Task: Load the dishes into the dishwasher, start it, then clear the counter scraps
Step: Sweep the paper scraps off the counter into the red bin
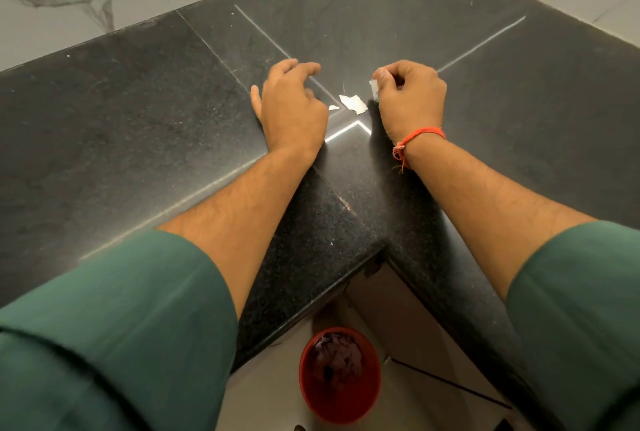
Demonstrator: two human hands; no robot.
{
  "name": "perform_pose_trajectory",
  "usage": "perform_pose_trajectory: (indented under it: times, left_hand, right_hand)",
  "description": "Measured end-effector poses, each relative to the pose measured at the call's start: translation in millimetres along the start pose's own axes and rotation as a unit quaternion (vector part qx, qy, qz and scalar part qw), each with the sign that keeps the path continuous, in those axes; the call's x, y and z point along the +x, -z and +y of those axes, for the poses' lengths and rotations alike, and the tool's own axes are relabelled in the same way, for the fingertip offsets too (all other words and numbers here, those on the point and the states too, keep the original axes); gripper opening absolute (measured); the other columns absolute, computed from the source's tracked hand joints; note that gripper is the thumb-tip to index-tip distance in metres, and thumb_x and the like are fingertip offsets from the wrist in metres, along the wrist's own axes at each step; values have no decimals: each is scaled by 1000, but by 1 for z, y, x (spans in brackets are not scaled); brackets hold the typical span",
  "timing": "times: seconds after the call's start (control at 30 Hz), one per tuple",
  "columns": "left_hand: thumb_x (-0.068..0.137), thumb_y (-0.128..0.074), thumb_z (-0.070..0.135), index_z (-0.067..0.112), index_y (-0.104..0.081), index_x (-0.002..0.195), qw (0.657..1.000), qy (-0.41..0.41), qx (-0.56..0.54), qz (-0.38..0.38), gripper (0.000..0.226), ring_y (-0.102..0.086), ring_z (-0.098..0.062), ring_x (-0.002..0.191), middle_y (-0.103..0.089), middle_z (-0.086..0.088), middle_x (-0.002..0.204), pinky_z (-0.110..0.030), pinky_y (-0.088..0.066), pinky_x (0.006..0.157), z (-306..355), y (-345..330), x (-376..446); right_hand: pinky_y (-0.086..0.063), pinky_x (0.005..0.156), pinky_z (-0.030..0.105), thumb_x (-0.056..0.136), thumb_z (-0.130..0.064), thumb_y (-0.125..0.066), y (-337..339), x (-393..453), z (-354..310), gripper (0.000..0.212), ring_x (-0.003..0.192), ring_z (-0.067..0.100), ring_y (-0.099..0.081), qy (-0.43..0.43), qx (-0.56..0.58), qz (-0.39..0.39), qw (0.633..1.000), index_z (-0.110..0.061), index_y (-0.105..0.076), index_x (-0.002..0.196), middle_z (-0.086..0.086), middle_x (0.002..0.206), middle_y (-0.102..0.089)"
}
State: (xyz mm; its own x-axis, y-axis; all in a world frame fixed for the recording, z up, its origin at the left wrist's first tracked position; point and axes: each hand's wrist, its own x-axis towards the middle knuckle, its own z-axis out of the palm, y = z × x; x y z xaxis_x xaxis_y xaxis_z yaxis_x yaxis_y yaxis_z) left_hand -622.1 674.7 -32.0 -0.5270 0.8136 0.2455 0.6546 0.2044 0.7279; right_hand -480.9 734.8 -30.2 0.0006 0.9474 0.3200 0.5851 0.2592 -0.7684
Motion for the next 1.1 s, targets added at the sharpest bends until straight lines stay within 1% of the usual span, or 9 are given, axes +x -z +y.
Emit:
perform_pose_trajectory:
  times: [0.13, 0.27, 0.4, 0.47, 0.57, 0.67, 0.77, 0.97, 1.1]
  left_hand:
    - [83, -47, -2, 22, -55, 145, 1000, -2, 14, 9, 67, -51, -18, 129, -58, 2, 140, -39, -33, 116, -4, 6, -9]
    - [93, -57, 15, 31, -38, 154, 999, -9, 50, 8, 66, -47, -16, 126, -65, 14, 125, -36, -25, 110, -3, 7, -22]
    - [90, -62, 15, 33, -41, 153, 1000, 19, 7, 17, 69, -55, -11, 110, -67, 20, 96, -28, -22, 103, -4, 5, -18]
    - [86, -61, 11, 31, -45, 151, 999, 23, -31, 24, 69, -61, -5, 93, -66, 20, 81, -36, -32, 114, -5, 4, -15]
    - [85, -62, 11, 31, -50, 146, 998, 23, -44, 26, 65, -62, -2, 83, -66, 20, 76, -46, -40, 112, -7, 1, -12]
    - [88, -62, 21, 38, -64, 129, 1000, 0, -14, 15, 44, -61, -5, 97, -68, 20, 87, -42, -38, 110, -7, 2, -12]
    - [92, -64, 42, 42, -69, 120, 997, -29, 63, -17, 29, -49, -12, 120, -60, 17, 118, -31, -30, 103, -5, 3, -12]
    - [88, -54, 65, 46, -58, 136, 971, -141, 165, -96, 52, -24, -18, 148, -34, 5, 158, -47, -17, 120, -3, -8, -8]
    - [83, -53, 73, 43, -68, 123, 961, -184, 179, -99, 53, -31, -17, 144, -45, 7, 150, -54, -15, 119, 1, -12, -5]
  right_hand:
    - [-41, 82, 18, 94, -33, -64, -6, -1, -1, 22, 92, 12, -62, 43, -49, -47, 997, -16, -78, 97, -2, 93, -72]
    - [-39, 80, 19, 79, -54, -76, -6, -2, 0, 38, 94, 10, -58, 73, -76, -96, 990, -23, -77, 101, -4, 100, -65]
    - [-43, 88, 26, 85, -48, -74, -5, -1, 0, 33, 104, 18, -60, 96, -105, -115, 983, -24, -78, 107, 2, 107, -65]
    - [-43, 86, 26, 89, -41, -71, -6, 0, 0, 23, 101, 20, -61, 95, -104, -106, 984, -24, -79, 104, 3, 102, -65]
    - [-38, 79, 23, 91, -35, -70, -7, 1, 0, 16, 94, 17, -59, 90, -108, -100, 985, -23, -79, 97, 2, 97, -65]
    - [-30, 75, 18, 92, -30, -68, -8, 2, 0, 14, 89, 11, -52, 77, -111, -105, 985, -20, -77, 95, -1, 95, -61]
    - [-38, 79, 17, 91, -26, -67, -2, 2, 1, 13, 89, 6, -57, 38, -45, -76, 995, -19, -77, 93, -6, 91, -66]
    - [-49, 77, 12, 89, -28, -68, 4, 0, 5, 11, 75, -4, -62, -72, 124, 20, 989, -25, -73, 80, -17, 76, -68]
    - [-52, 79, 18, 89, -22, -69, 8, -9, 6, 16, 75, -5, -64, -99, 216, 39, 970, -25, -71, 74, -12, 76, -71]
